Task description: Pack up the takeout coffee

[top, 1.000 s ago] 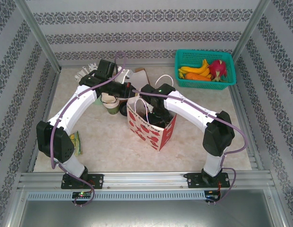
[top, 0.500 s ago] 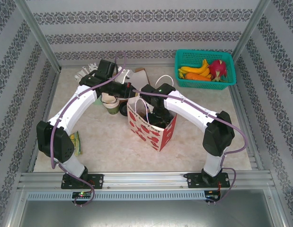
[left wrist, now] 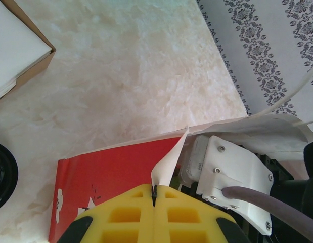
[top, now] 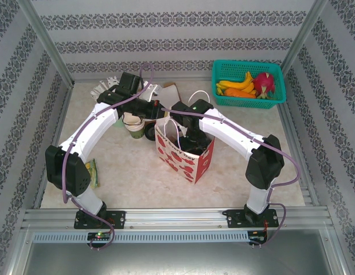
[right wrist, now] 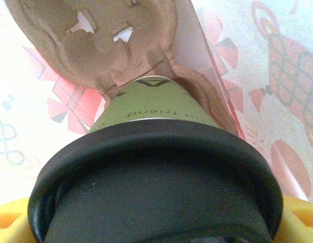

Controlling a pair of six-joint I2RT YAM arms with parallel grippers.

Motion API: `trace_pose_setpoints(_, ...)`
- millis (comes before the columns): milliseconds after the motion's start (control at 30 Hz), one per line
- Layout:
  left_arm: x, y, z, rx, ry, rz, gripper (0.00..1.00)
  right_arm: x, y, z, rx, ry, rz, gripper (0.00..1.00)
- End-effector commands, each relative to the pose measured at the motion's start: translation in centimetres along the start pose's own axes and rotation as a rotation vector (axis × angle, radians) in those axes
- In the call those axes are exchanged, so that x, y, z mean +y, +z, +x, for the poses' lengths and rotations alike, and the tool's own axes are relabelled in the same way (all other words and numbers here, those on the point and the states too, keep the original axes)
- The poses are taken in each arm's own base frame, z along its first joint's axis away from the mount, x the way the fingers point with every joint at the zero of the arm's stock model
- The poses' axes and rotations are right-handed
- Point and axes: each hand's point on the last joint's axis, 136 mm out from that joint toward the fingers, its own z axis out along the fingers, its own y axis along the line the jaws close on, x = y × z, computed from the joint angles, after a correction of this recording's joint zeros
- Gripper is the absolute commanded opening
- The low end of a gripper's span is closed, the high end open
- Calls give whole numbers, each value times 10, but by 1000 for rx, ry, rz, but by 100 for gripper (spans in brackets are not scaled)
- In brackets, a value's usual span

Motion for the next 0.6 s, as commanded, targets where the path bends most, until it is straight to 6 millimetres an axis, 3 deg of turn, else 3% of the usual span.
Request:
trace_pose_setpoints(0,1,0,-3,2,17,-1,0,-1,-20,7,-24,11,10,61)
trace_pose_setpoints(333,-18,-3,-2,-7,80,55,0,-1,-13,-10,-44,41,13,61)
trace_pose_setpoints(567,-17,-4,1,-3,103,24,0,-1,-31,-5,-52,34,10,61)
